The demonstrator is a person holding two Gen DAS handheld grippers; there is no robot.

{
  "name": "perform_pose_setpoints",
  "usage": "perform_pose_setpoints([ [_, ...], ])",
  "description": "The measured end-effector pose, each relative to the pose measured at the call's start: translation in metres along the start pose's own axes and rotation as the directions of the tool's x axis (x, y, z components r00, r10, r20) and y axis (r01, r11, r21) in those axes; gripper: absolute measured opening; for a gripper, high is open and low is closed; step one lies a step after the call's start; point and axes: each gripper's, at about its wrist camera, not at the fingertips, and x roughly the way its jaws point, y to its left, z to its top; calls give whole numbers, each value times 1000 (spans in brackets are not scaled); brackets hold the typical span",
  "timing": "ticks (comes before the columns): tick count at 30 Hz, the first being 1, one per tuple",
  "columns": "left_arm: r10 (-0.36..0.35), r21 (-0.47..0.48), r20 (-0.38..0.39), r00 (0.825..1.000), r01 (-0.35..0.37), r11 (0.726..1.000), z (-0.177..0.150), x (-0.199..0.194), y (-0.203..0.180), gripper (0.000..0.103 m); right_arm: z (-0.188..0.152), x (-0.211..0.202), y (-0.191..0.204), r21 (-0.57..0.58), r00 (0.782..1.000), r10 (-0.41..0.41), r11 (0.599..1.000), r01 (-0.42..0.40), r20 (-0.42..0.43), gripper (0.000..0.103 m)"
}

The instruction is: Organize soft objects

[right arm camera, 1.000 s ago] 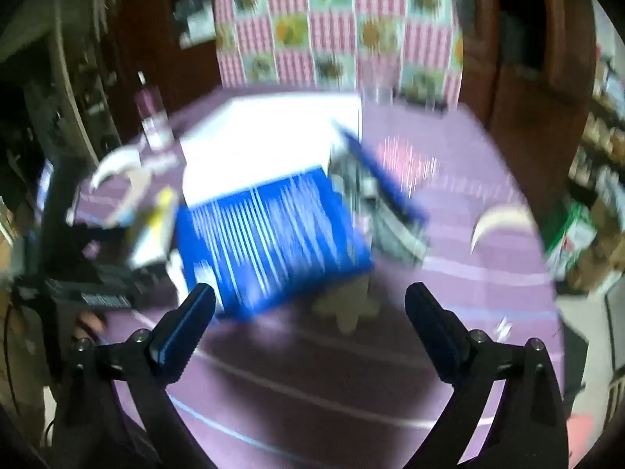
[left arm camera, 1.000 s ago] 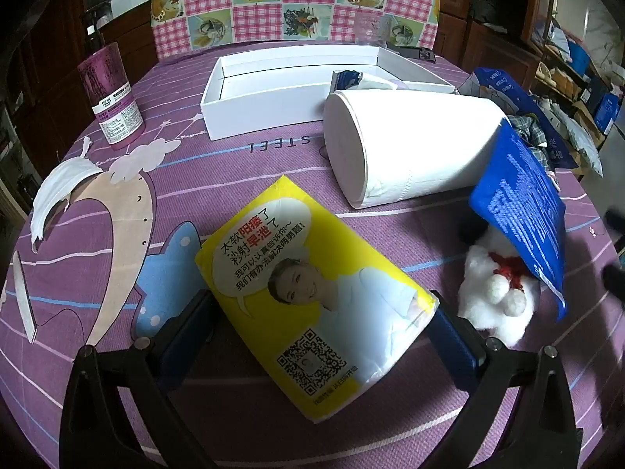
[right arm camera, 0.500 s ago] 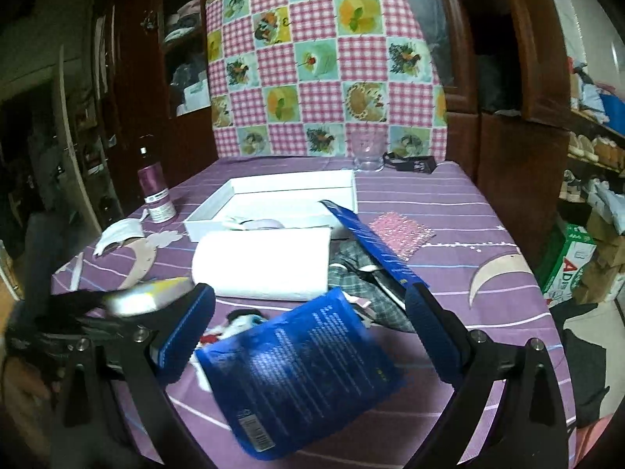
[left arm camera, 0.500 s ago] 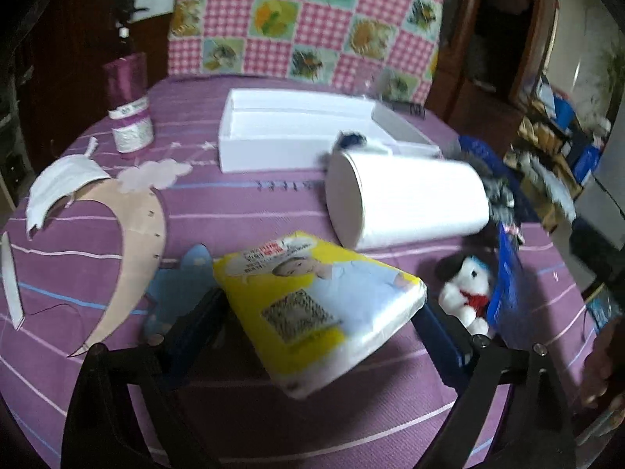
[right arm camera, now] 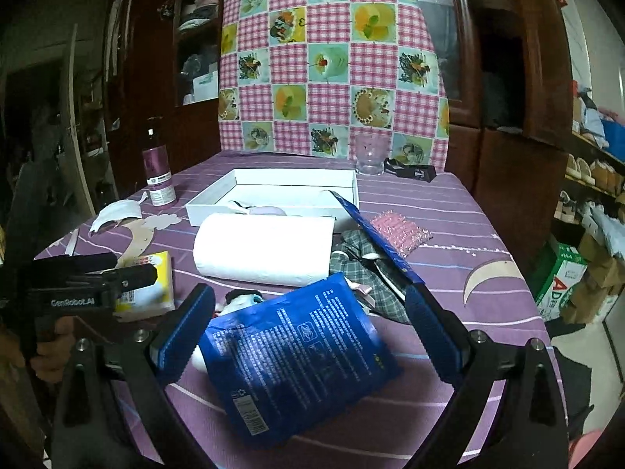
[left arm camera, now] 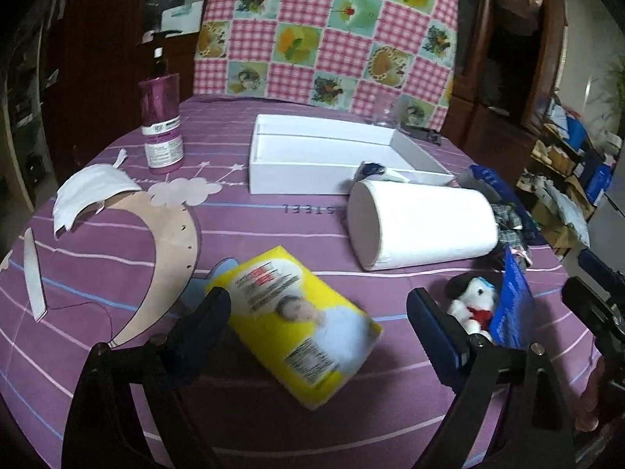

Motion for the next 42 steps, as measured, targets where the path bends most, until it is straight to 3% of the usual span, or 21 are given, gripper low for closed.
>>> perform_pose_setpoints([
  [3, -22, 17, 29, 999, 21, 1000, -1, -6, -4, 93, 0, 1, 0, -1, 1000, 3, 1000, -3, -13, 97],
  [9, -75, 58, 101, 992, 69, 996, -2, -22, -12, 93, 0, -9, 0, 3, 999, -9, 1000, 9, 49, 97],
  [18, -55, 27, 155, 986, 51, 998, 1, -30, -10, 93, 3, -10, -1, 7, 998, -24, 1000, 24, 52, 97],
  [42, -70, 50, 151, 986, 63, 997, 0, -29, -14, 93, 2, -8, 5, -8, 999, -14, 1000, 15, 49, 97],
])
